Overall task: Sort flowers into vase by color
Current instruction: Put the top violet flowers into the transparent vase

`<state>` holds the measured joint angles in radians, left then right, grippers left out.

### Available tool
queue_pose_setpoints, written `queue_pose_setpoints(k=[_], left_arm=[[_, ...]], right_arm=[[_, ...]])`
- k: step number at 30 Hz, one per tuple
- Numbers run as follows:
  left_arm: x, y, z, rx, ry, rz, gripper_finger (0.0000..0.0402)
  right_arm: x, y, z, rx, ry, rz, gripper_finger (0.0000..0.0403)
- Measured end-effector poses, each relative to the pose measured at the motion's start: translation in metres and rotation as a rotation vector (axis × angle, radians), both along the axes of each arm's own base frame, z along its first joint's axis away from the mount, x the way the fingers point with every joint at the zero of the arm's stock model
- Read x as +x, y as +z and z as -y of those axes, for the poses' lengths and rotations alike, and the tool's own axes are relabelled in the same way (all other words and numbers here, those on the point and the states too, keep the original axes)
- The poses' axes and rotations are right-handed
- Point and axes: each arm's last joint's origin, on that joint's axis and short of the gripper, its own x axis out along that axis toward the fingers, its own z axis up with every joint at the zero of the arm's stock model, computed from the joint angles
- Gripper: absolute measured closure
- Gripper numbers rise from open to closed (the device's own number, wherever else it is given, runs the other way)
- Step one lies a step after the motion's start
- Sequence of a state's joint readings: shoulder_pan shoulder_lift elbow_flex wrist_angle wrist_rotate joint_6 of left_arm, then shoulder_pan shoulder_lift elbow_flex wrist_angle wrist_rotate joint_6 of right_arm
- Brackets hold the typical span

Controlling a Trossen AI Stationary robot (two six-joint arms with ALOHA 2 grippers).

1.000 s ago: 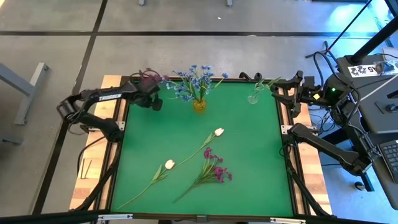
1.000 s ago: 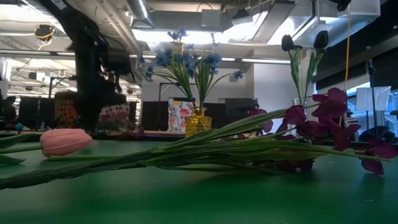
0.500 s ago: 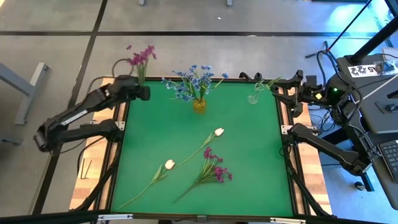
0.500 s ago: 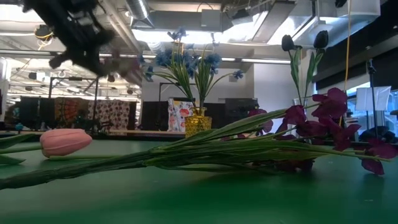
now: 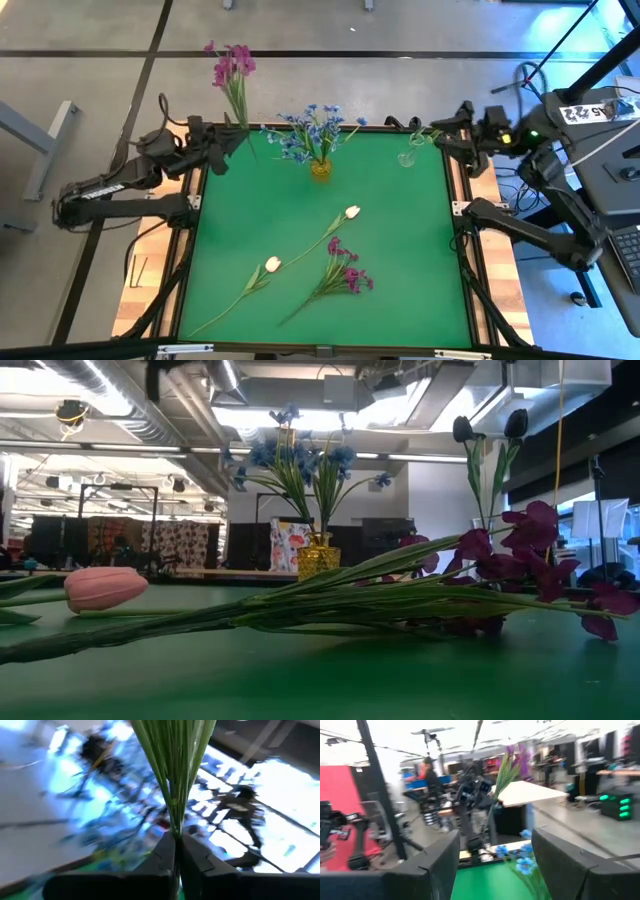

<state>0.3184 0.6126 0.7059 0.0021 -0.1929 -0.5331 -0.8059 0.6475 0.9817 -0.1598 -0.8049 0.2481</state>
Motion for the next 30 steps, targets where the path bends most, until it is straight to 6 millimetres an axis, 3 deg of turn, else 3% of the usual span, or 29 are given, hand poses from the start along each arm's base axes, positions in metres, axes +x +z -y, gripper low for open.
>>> queue_pose_setpoints(k=[6,13,17,24,30], left_arm=[[0.03,0.007,0.014,0.131,-0.119,0.059,0.04],[0.063,0.008,0.026,0.188,-0.17,0.025,0.04],[0.082,0.019,0.037,0.233,-0.196,0.002,0.04],[0.128,0.021,0.056,0.247,-0.232,-0.072,0.04],[0.169,0.019,0.078,0.275,-0.282,-0.128,0.04]], right_arm=[[0.029,0.003,-0.003,-0.037,0.131,0.038,0.0157],[0.063,-0.005,-0.02,-0.126,-0.003,0.012,0.0157],[0.085,-0.011,-0.036,-0.165,-0.072,-0.013,0.0157],[0.135,-0.024,-0.06,-0.215,0.025,0.014,0.0157],[0.169,-0.041,-0.061,-0.159,0.041,0.001,0.0157]])
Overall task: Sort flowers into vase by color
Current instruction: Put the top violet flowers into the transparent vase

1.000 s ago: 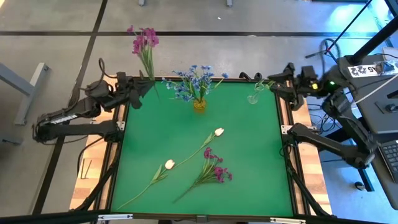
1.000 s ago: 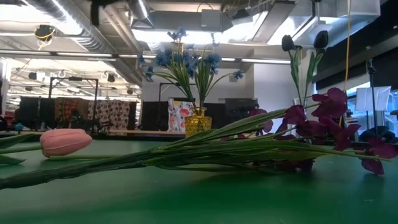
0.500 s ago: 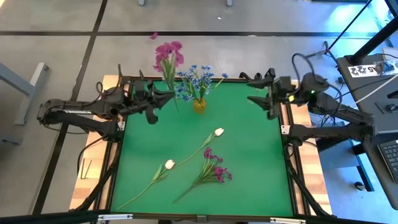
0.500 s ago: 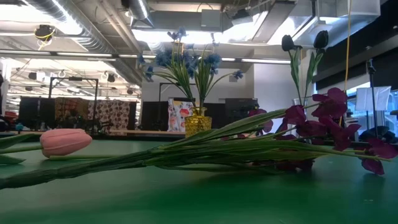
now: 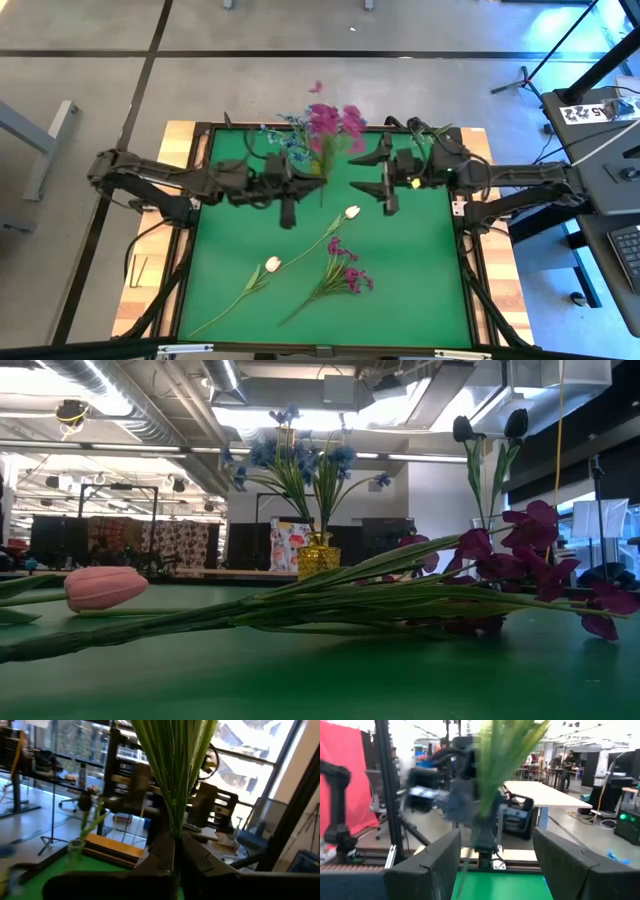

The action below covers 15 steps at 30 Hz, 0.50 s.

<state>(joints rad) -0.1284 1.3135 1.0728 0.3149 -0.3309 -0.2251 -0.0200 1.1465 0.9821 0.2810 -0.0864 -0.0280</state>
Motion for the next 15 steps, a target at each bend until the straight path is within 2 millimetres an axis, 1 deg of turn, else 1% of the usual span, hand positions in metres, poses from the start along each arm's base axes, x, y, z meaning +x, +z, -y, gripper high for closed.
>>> queue_pose_setpoints(k=[2,5,9,15], left_arm=[[0.012,-0.001,0.006,0.015,-0.013,-0.013,0.04],[0.025,-0.002,0.013,0.038,-0.025,-0.027,0.04],[0.036,-0.006,0.014,0.031,-0.002,-0.04,0.04],[0.047,-0.02,0.013,0.006,0.009,-0.063,0.0399]], right_arm=[[0.005,-0.002,0.0,0.02,0.001,0.012,0.0157],[0.011,-0.004,0.0,0.022,0.015,0.025,0.0157],[0.012,-0.002,-0.001,0.05,0.038,0.054,0.0157],[0.012,-0.001,-0.001,0.084,0.059,0.054,0.0157]])
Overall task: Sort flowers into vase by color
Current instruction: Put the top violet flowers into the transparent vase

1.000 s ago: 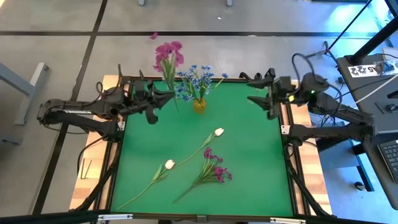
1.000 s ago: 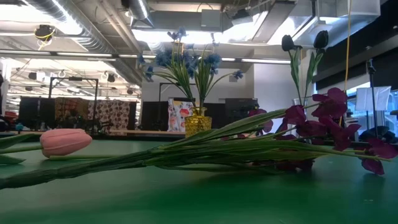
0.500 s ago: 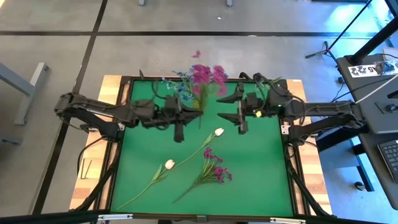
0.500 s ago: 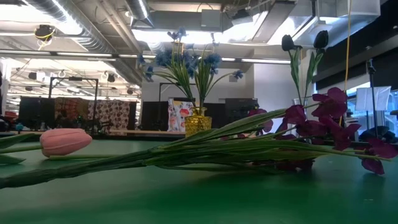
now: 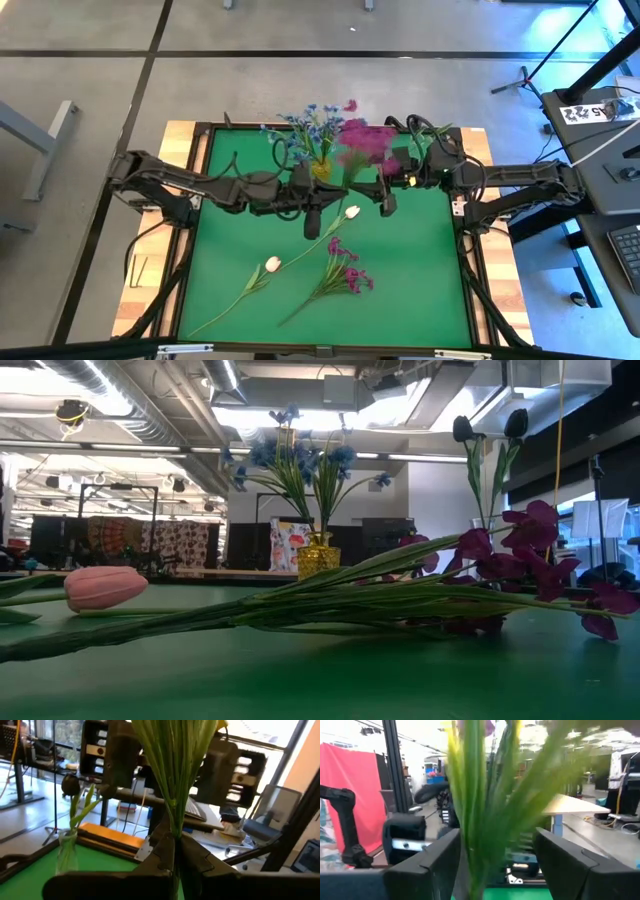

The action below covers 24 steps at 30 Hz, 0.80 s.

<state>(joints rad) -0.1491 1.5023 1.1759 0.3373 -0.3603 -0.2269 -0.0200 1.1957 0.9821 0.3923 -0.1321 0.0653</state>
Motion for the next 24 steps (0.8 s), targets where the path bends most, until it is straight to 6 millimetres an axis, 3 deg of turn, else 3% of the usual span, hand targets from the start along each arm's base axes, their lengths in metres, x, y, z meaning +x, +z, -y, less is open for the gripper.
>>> queue_pose_setpoints(k=[8,15,20,24], left_arm=[[0.0031,-0.0028,-0.0007,-0.007,0.003,0.003,0.0399],[0.003,-0.0028,-0.0002,-0.007,0.001,0.004,0.0397],[0.003,-0.0031,-0.0007,-0.055,0.007,0.012,0.0372],[0.0027,-0.0027,-0.0007,-0.058,0.007,0.014,0.0341]], right_arm=[[0.0007,-0.0049,-0.0002,0.008,0.009,-0.052,0.0181],[0.0008,-0.0058,-0.0004,0.005,0.011,-0.062,0.0288],[0.0,-0.0062,-0.0009,0.004,0.019,-0.072,0.0377],[-0.0078,-0.0034,-0.0007,-0.035,0.001,-0.088,0.0384]])
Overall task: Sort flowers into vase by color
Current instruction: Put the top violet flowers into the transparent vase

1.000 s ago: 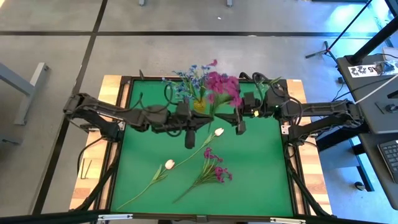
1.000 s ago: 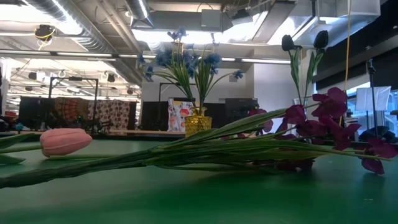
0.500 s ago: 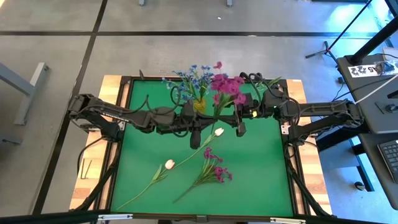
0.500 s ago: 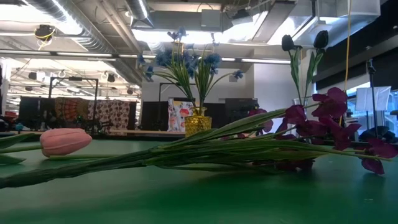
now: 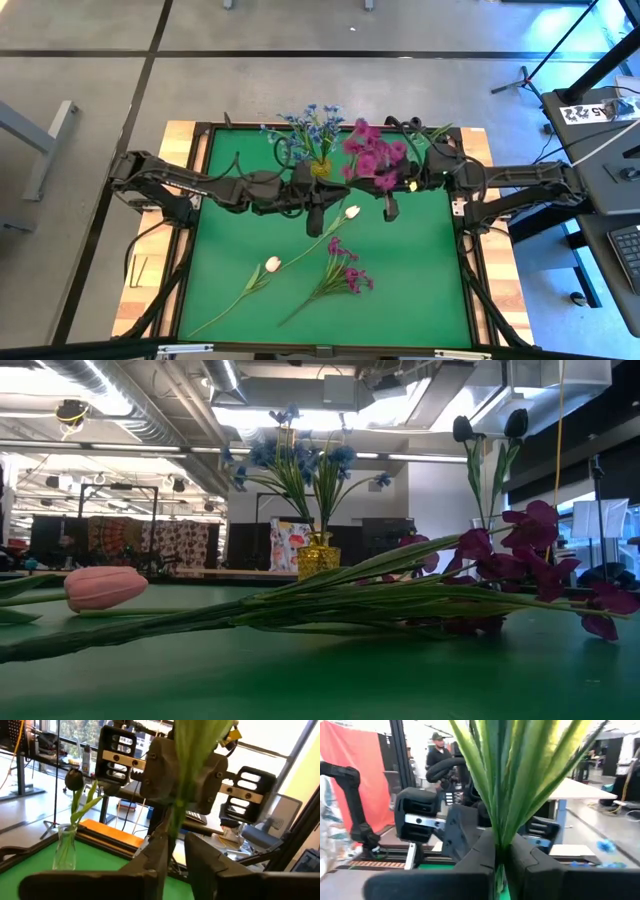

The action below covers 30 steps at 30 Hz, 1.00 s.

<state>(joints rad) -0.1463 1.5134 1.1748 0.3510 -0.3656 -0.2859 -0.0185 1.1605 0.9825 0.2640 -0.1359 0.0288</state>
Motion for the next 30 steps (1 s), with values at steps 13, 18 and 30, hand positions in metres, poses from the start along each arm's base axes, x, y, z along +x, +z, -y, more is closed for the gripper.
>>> queue_pose_setpoints(k=[13,18,30], left_arm=[[-0.029,0.031,-0.002,0.051,0.034,0.045,0.027],[-0.034,0.033,-0.001,0.068,0.058,0.025,0.0263],[-0.036,0.035,-0.002,0.097,0.076,0.029,0.0263]], right_arm=[[-0.087,0.034,0.008,-0.115,-0.325,0.012,0.0392],[-0.123,0.042,0.014,-0.138,-0.574,0.019,0.0377],[-0.148,0.048,0.021,-0.209,-0.934,-0.008,0.0387]])
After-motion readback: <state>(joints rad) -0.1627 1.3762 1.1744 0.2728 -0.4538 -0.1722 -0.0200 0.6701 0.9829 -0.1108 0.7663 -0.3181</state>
